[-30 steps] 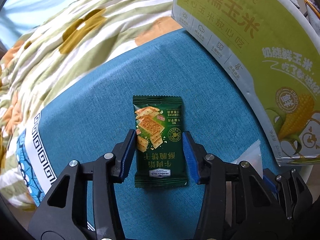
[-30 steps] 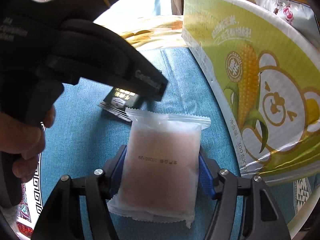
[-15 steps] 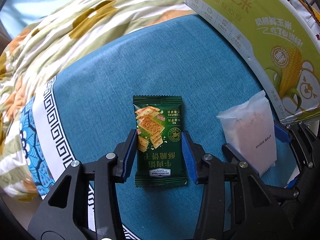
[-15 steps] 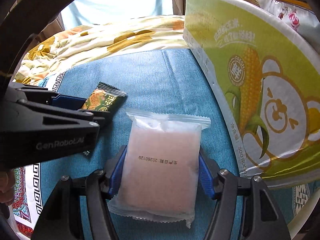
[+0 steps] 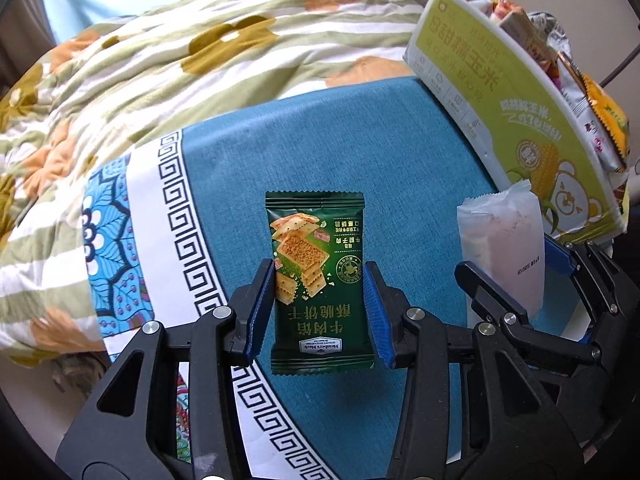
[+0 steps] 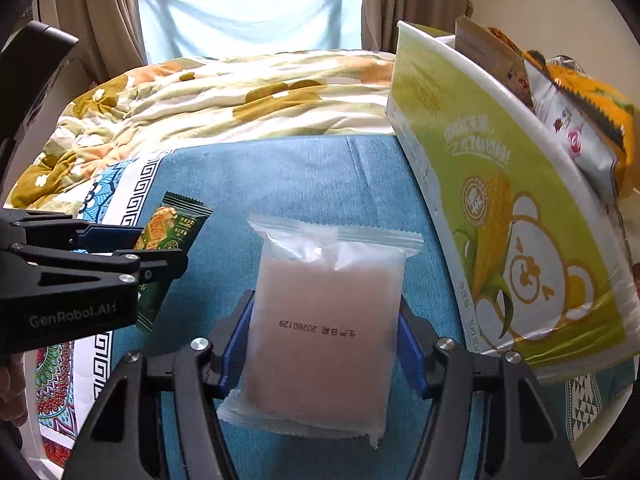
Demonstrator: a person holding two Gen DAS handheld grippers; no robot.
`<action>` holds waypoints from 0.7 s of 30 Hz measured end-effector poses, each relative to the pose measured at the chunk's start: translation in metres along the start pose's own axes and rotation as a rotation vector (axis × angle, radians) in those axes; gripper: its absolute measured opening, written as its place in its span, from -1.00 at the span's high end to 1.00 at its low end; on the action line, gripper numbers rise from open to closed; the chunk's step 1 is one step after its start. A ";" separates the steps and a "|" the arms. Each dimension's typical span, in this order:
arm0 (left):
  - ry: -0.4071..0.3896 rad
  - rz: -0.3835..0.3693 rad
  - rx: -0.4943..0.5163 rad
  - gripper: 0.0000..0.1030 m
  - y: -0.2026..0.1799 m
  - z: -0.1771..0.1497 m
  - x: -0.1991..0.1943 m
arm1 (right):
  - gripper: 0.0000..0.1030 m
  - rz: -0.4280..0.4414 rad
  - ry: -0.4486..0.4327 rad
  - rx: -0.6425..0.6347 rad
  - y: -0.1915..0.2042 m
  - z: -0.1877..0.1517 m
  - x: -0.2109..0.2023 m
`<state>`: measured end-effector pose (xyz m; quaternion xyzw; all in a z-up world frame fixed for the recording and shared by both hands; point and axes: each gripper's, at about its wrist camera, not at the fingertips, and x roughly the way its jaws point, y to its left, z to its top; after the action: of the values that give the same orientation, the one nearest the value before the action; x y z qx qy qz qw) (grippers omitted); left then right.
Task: Organize snacks
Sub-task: 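Carry both items over the box and release them inside with both grippers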
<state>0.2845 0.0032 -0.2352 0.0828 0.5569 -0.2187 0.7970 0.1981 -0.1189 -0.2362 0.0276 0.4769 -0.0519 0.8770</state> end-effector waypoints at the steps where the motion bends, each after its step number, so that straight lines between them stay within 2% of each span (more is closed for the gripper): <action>1: -0.016 -0.005 -0.007 0.23 0.001 -0.001 -0.011 | -0.14 0.006 -0.009 0.002 0.000 0.002 -0.006; 5: -0.083 -0.019 -0.018 0.23 -0.003 0.002 -0.054 | -0.14 0.035 -0.046 -0.003 0.002 0.012 -0.037; 12: -0.195 -0.023 0.005 0.23 -0.039 0.023 -0.118 | -0.14 0.103 -0.138 -0.006 -0.014 0.036 -0.106; 15: -0.230 -0.032 0.010 0.23 -0.068 0.034 -0.137 | -0.14 0.153 -0.164 0.018 -0.035 0.044 -0.128; 21: -0.274 -0.070 -0.009 0.23 -0.144 0.062 -0.149 | -0.14 0.143 -0.194 -0.013 -0.100 0.054 -0.155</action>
<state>0.2312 -0.1102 -0.0589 0.0293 0.4465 -0.2531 0.8577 0.1474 -0.2132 -0.0768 0.0504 0.3868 0.0115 0.9207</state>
